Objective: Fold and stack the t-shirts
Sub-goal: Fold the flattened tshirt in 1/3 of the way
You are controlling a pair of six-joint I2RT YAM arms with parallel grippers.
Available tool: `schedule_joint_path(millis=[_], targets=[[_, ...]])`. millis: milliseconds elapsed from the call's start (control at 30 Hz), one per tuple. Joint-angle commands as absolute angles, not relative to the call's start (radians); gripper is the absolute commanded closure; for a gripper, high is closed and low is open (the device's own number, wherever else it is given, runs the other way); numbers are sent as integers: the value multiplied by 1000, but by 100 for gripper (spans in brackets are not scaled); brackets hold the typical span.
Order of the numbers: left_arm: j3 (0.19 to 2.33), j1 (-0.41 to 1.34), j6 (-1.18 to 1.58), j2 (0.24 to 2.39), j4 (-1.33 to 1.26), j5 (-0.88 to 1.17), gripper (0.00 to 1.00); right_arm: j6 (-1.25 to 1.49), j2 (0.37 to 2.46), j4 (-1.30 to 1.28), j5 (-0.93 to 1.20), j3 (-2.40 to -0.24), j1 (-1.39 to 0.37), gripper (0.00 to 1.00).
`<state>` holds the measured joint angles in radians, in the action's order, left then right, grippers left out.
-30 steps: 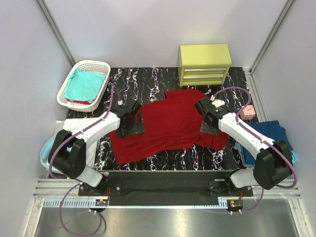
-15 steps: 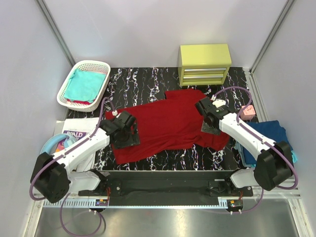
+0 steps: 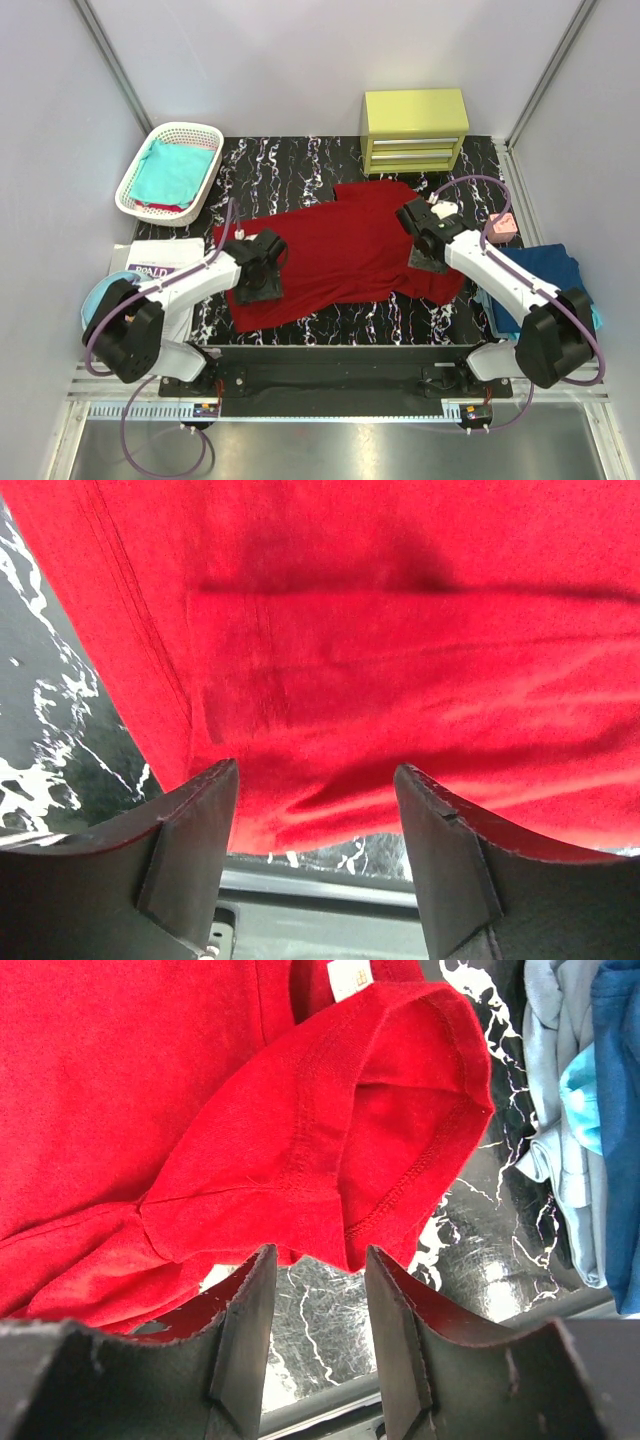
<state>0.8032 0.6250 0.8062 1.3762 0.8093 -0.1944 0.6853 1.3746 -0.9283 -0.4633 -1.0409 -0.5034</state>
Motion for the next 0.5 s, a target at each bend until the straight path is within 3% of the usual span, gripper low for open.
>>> schedule_joint_path(millis=[0,467], targets=[[903,627,782,1397,785,-282,31,678,1321,-936,-512,-1028,-511,51],[905,627,785,1422,795,-288,31,686,1310,-939,-522,-1011,-511,51]])
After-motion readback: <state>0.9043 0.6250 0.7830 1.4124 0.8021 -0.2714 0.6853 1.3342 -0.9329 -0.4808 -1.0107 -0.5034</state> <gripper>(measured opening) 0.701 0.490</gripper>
